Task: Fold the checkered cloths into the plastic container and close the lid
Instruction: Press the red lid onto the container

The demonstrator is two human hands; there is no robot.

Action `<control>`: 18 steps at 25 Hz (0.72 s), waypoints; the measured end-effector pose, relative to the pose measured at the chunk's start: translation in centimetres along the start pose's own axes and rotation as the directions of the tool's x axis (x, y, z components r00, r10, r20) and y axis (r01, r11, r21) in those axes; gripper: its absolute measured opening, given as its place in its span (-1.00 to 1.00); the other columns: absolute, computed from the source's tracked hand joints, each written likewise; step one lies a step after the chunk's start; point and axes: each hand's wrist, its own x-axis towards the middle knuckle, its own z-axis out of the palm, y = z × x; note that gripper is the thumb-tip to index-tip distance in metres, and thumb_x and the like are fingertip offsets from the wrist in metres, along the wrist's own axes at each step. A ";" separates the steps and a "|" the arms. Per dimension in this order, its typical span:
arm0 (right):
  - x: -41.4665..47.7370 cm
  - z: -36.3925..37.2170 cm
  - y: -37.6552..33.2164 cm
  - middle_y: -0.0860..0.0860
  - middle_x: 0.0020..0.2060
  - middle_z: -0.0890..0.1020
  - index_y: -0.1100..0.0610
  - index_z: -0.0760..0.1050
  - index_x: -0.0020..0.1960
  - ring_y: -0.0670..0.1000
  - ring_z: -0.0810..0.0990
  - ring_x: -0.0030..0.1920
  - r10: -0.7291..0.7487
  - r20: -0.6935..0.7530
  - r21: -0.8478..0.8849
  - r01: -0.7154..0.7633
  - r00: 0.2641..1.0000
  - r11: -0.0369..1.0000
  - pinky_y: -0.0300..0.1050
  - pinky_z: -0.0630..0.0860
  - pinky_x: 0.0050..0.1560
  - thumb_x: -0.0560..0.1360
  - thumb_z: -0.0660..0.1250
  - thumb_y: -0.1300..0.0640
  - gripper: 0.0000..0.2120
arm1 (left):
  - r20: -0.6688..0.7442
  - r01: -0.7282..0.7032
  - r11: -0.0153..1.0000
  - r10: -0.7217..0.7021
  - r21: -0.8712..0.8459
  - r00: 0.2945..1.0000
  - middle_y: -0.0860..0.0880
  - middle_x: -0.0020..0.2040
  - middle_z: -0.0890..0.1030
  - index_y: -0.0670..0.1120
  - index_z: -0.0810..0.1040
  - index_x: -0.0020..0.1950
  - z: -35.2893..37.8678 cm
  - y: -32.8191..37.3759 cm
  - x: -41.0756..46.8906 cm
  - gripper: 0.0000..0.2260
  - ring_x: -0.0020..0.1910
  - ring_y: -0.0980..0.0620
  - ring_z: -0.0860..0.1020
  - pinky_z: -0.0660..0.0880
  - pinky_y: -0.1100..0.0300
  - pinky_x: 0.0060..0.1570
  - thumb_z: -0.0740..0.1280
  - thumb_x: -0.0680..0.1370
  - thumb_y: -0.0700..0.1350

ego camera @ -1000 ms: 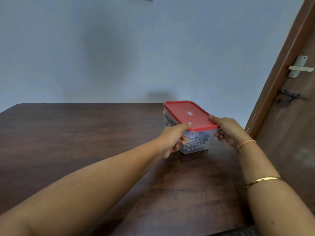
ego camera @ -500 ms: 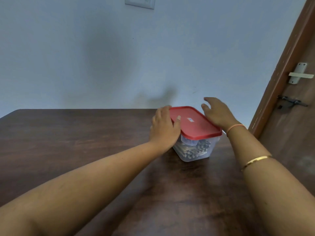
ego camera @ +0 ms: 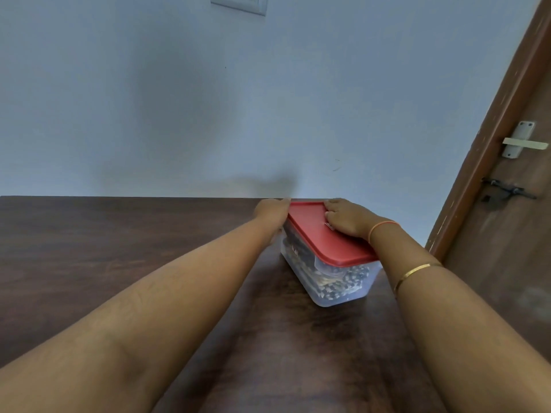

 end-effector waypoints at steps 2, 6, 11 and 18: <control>1.0 0.0 0.5 0.17 0.35 0.43 0.24 0.46 0.29 0.16 0.40 0.33 0.022 -0.031 0.039 -0.021 0.999 0.999 -0.07 0.30 0.31 0.57 0.10 0.17 -0.65 | 0.066 0.131 0.977 -0.121 -0.171 0.990 -0.05 -0.24 0.49 -0.05 0.43 -0.25 0.0 0.1 0.0 -0.80 -0.24 0.00 0.47 0.43 0.18 -0.13 0.20 0.58 -0.10; 2.6 -0.7 0.5 0.14 -0.30 0.54 0.19 0.45 -0.35 0.15 0.50 -0.14 0.101 -0.149 0.050 -0.094 0.984 0.994 -0.12 0.35 -0.18 0.52 0.28 -0.01 -0.64 | 0.200 0.256 0.951 -0.220 -0.172 0.955 0.00 -0.32 0.42 -0.03 0.38 -0.26 -0.7 -0.3 0.6 -0.77 -0.28 0.06 0.42 0.43 0.18 -0.09 0.19 0.59 -0.02; 3.4 0.2 -0.2 0.04 -0.48 0.43 0.22 0.49 -0.33 0.14 0.49 -0.26 0.149 -0.277 0.053 -0.140 0.949 0.989 -0.12 0.30 -0.37 0.39 0.40 -0.15 -0.58 | 0.172 0.198 0.957 -0.163 -0.213 0.971 -0.02 -0.32 0.47 -0.05 0.44 -0.26 -0.9 -1.4 2.1 -0.78 -0.28 0.04 0.45 0.42 0.13 0.00 0.26 0.57 -0.03; 2.6 1.2 0.1 0.10 -0.29 0.51 0.17 0.46 -0.23 0.16 0.52 -0.16 0.094 -0.281 -0.059 -0.114 0.955 0.992 -0.08 0.37 -0.18 0.54 0.18 -0.08 -0.65 | 0.117 0.102 0.971 -0.078 -0.218 0.990 -0.10 -0.17 0.49 -0.08 0.46 -0.19 -0.6 -1.8 2.3 -0.82 -0.12 -0.03 0.45 0.44 0.13 -0.03 0.27 0.57 -0.03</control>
